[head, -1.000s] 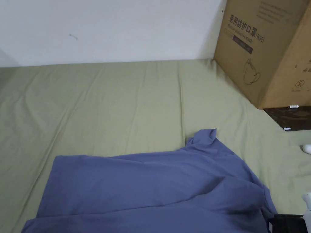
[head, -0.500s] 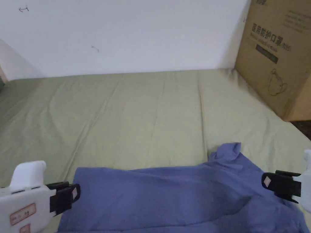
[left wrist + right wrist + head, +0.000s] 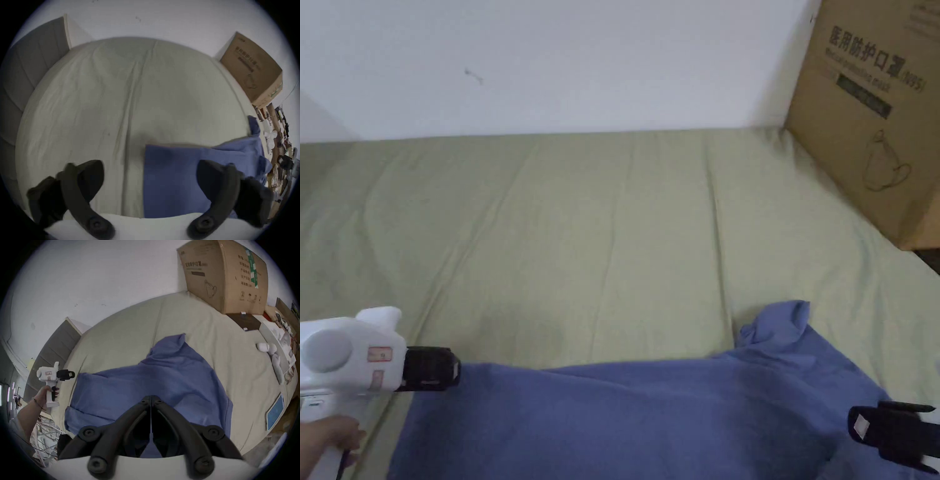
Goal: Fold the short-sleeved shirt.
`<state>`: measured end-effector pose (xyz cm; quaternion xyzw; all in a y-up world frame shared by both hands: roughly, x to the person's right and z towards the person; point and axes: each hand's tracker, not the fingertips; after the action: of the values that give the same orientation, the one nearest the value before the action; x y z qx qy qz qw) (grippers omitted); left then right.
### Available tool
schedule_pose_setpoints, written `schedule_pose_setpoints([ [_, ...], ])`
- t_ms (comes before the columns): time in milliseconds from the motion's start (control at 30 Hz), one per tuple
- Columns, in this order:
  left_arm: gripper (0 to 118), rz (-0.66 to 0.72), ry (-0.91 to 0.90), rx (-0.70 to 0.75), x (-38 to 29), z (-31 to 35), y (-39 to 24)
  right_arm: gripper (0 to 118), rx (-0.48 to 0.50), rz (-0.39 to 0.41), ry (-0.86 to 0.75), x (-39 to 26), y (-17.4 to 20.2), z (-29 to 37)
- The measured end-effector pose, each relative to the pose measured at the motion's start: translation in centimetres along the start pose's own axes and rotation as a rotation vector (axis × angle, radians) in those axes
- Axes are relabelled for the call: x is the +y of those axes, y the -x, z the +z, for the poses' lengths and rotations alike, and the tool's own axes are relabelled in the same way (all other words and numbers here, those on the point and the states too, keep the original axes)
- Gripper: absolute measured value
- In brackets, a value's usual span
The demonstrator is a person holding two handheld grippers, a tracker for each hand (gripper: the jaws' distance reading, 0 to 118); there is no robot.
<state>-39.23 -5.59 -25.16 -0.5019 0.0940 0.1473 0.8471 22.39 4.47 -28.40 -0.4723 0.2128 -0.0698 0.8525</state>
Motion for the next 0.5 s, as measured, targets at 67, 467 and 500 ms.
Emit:
schedule_pose_setpoints([
  [67, 115, -0.012, 0.028, -0.030, -0.1, -1.4, -0.5, 0, -0.033, -0.006, 0.014, 0.6, -0.8, -0.9],
  [467, 0, 0.094, -0.141, -0.071, -1.7, 5.9, -0.3, 54, -0.154, 0.003, 0.063, 13.0, -4.7, -13.1],
  [500, 0, 0.087, -0.144, -0.079, -1.7, 6.3, -0.4, 91, -0.184, 0.014, 0.094, 13.7, -4.8, -14.4],
])
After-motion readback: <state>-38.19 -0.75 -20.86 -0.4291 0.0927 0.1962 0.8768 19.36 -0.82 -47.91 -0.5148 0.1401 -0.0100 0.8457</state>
